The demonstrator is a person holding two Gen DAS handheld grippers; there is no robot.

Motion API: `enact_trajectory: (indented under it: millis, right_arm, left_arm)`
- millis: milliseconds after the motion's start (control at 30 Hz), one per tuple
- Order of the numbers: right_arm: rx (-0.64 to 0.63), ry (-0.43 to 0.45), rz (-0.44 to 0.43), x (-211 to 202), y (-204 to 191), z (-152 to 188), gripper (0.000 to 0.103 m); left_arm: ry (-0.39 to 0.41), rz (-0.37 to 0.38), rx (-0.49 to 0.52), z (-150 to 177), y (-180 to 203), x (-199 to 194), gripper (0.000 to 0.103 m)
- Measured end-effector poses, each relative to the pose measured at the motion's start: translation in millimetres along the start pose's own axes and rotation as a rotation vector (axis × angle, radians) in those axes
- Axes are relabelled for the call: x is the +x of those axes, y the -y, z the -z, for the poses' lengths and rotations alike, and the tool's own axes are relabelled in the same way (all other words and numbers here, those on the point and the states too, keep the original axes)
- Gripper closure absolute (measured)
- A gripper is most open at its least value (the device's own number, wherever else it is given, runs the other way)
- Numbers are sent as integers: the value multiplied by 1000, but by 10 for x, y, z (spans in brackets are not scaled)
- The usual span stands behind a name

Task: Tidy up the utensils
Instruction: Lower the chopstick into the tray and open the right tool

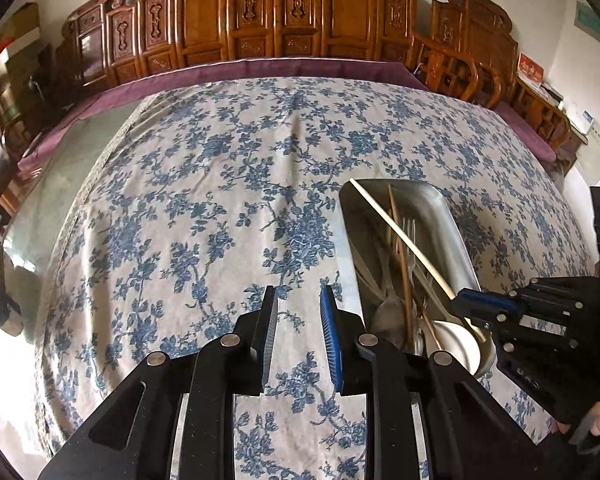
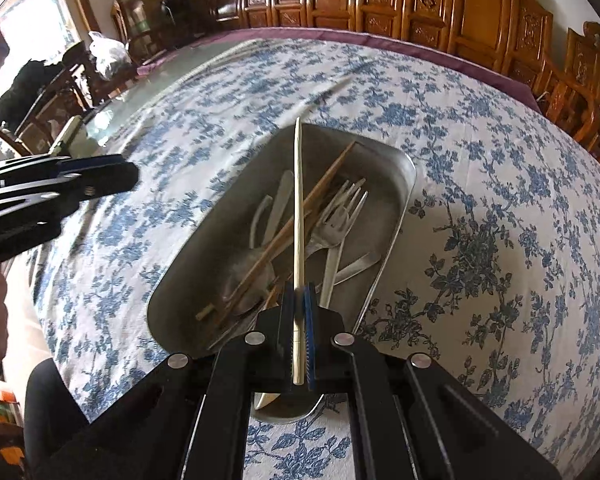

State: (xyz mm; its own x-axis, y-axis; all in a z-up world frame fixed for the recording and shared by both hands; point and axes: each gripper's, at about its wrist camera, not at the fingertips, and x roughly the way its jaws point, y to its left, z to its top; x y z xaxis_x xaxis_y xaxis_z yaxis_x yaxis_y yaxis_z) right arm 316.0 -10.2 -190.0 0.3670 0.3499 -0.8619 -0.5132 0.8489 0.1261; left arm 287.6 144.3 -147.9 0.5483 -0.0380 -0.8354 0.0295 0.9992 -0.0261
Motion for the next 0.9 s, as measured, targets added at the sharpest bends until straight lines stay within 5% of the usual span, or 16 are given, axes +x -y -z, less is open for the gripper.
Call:
enact_trajectory:
  millis: [433,900]
  right_arm:
    - [36,15,-64,38,39,51,96]
    - [17,143,-98,-565,48,155,94]
  left_arm:
    - [6,5,3,8,33,-37,76]
    - [46,6,20,34,244,-309,69]
